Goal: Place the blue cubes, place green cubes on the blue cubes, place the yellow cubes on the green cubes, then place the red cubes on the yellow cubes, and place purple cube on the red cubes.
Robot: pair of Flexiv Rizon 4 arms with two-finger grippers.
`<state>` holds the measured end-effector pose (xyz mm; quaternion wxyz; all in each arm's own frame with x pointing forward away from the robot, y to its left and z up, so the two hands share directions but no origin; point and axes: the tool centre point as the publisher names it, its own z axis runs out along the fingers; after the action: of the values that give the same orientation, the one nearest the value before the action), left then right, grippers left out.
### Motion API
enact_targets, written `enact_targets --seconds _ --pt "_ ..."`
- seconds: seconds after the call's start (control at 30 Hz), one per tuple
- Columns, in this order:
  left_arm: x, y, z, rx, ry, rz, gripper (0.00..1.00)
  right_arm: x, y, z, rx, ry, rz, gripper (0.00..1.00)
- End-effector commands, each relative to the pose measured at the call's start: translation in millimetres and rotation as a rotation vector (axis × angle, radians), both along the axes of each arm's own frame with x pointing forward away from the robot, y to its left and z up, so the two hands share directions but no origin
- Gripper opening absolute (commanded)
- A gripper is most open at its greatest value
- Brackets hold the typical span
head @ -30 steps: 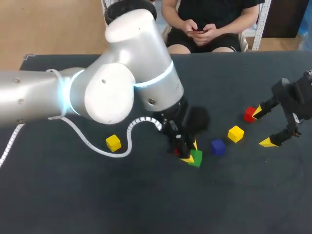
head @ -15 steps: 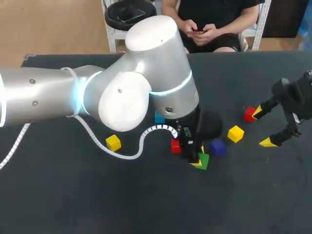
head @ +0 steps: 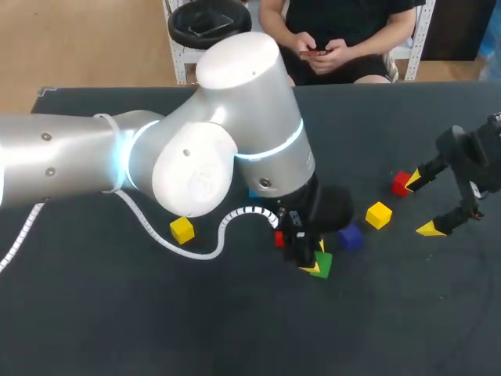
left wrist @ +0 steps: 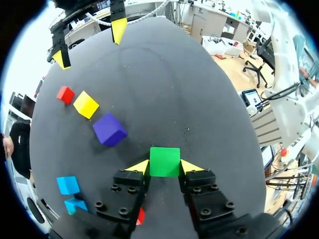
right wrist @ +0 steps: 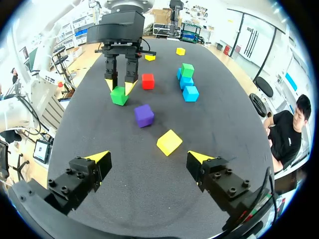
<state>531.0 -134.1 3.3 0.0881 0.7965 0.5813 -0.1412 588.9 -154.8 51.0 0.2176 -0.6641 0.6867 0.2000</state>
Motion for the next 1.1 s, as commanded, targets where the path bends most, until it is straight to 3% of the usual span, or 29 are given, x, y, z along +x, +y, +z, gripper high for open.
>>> enact_targets --seconds 0.03,0.1,0.13,0.17,0.2,0.4,0.6,0.7,0.83,0.97,1.1 --pt "1.4 0.0 -0.6 0.003 0.002 -0.003 0.36 0.7 0.1 -1.0 0.002 0.000 0.001 1.00" --pt "1.8 0.4 -0.2 0.002 0.002 -0.004 0.43 0.7 0.1 -1.0 0.002 0.000 0.001 1.00" --pt "2.0 0.6 0.0 0.002 0.002 -0.004 0.57 0.7 0.1 -1.0 0.002 0.000 0.001 1.00" --pt "2.3 0.6 0.4 0.003 0.002 -0.004 0.85 0.7 0.1 -1.0 0.002 0.000 0.001 1.00" --pt "2.6 0.7 0.8 0.003 0.003 -0.004 1.00 0.7 0.1 -1.0 0.002 0.000 0.001 1.00" --pt "3.8 4.0 12.0 -0.028 0.003 0.002 1.00 0.7 0.1 -1.0 0.002 0.000 0.001 1.00" --pt "3.9 22.7 47.5 -0.136 0.013 -0.058 1.00 0.7 0.1 -1.0 0.002 0.000 0.001 1.00" --pt "6.5 38.9 61.6 -0.156 0.023 -0.054 1.00 0.7 0.1 -1.0 0.002 0.000 0.001 1.00" --pt "13.5 67.1 76.9 -0.211 0.007 0.022 1.00 0.7 0.1 -1.0 0.002 0.000 0.001 1.00" --pt "20.9 91.6 85.9 -0.198 -0.017 0.143 1.00 0.7 0.1 -1.0 0.002 0.000 0.001 1.00" --pt "28.6 114.6 92.7 -0.232 -0.041 0.239 1.00 0.7 0.1 -1.0 0.002 0.000 0.001 1.00"
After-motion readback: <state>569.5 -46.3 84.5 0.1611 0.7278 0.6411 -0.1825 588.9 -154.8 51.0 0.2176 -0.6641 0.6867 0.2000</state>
